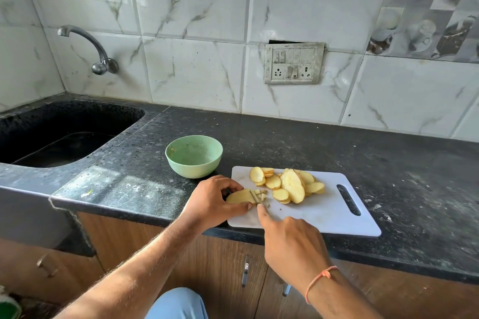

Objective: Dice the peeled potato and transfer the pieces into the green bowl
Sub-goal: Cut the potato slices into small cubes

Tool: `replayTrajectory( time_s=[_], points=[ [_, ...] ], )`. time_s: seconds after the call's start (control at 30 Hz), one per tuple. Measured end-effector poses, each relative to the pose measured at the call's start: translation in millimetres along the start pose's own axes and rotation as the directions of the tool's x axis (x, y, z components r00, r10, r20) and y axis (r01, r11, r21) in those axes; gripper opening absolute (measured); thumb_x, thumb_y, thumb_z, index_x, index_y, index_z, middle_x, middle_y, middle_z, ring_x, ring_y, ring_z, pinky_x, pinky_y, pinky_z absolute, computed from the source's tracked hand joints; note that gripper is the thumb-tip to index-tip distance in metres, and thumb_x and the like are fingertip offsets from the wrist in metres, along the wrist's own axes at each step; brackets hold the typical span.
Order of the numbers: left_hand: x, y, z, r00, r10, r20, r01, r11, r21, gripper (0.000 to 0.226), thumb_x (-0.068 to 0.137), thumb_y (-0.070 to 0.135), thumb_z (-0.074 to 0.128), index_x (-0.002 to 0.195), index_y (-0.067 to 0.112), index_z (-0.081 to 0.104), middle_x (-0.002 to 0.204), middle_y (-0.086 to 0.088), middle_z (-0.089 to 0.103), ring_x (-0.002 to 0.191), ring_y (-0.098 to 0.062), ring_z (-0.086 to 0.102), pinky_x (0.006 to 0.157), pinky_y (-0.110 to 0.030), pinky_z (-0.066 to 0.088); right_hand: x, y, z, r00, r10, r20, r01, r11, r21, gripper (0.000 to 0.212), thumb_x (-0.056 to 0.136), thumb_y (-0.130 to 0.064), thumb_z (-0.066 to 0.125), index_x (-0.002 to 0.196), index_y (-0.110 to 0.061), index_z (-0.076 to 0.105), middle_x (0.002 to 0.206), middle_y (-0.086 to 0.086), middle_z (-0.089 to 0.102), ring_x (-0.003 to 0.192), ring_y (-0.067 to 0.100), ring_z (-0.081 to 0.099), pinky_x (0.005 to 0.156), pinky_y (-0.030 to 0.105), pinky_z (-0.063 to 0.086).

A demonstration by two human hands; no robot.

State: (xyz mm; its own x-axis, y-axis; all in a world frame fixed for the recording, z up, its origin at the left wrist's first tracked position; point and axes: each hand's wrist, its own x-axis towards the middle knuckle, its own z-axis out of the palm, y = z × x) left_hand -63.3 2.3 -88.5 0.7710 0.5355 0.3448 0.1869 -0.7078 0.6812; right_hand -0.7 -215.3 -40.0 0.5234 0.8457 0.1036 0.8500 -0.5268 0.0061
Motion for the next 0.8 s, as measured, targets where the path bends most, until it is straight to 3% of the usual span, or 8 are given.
replayTrajectory(
  time_s=[0.27, 0.53, 0.67, 0.8],
  points=[
    [1.6, 0.5, -5.0, 0.998, -0.026, 0.05, 0.027, 0.999, -0.027, 0.043, 0.065, 0.057, 0.095, 0.1, 0.037, 0.079, 0.097, 0.016, 0.071, 0.09, 0.001, 0.067, 0.073, -0.015, 0.052, -35.7, 11.5, 5.6, 0.999, 0.037, 0.034, -0.038, 0.999, 0.019, 0.068, 0.105, -0.021, 0.035, 0.164, -0.032, 0.001, 0.067, -0.003, 0.047, 0.061, 0.018, 0.05, 0.06, 0.034, 0.044],
    [0.6, -4.0, -8.5, 0.998, -0.016, 0.064, 0.019, 0.999, -0.043, 0.051, 0.062, 0.06, 0.095, 0.103, 0.034, 0.078, 0.097, 0.015, 0.073, 0.09, -0.001, 0.068, 0.076, -0.021, 0.057, -26.8, 8.7, 8.5, 0.996, 0.085, -0.032, -0.081, 0.991, 0.111, 0.064, 0.104, -0.024, 0.033, 0.164, -0.033, 0.01, 0.07, -0.006, 0.057, 0.068, 0.017, 0.063, 0.059, 0.033, 0.052],
    [0.3, -3.0, -6.7, 0.999, -0.009, 0.038, 0.01, 0.999, -0.032, 0.043, 0.063, 0.057, 0.095, 0.096, 0.035, 0.078, 0.094, 0.014, 0.073, 0.088, -0.004, 0.068, 0.074, -0.024, 0.057, -18.4, 3.4, 0.9, 0.993, 0.073, -0.091, -0.062, 0.991, 0.117, 0.062, 0.107, -0.026, 0.033, 0.164, -0.033, 0.011, 0.071, -0.004, 0.052, 0.064, 0.015, 0.053, 0.049, 0.028, 0.036],
    [-0.5, -2.8, -6.3, 0.999, -0.015, 0.031, 0.016, 0.999, -0.031, 0.04, 0.063, 0.055, 0.095, 0.095, 0.037, 0.078, 0.093, 0.015, 0.071, 0.087, -0.001, 0.067, 0.073, -0.02, 0.056, -5.4, -3.8, -5.0, 0.994, 0.065, -0.092, -0.057, 0.994, 0.09, 0.062, 0.106, -0.025, 0.036, 0.164, -0.033, 0.017, 0.083, 0.001, 0.061, 0.072, 0.021, 0.056, 0.056, 0.033, 0.038]
  ],
)
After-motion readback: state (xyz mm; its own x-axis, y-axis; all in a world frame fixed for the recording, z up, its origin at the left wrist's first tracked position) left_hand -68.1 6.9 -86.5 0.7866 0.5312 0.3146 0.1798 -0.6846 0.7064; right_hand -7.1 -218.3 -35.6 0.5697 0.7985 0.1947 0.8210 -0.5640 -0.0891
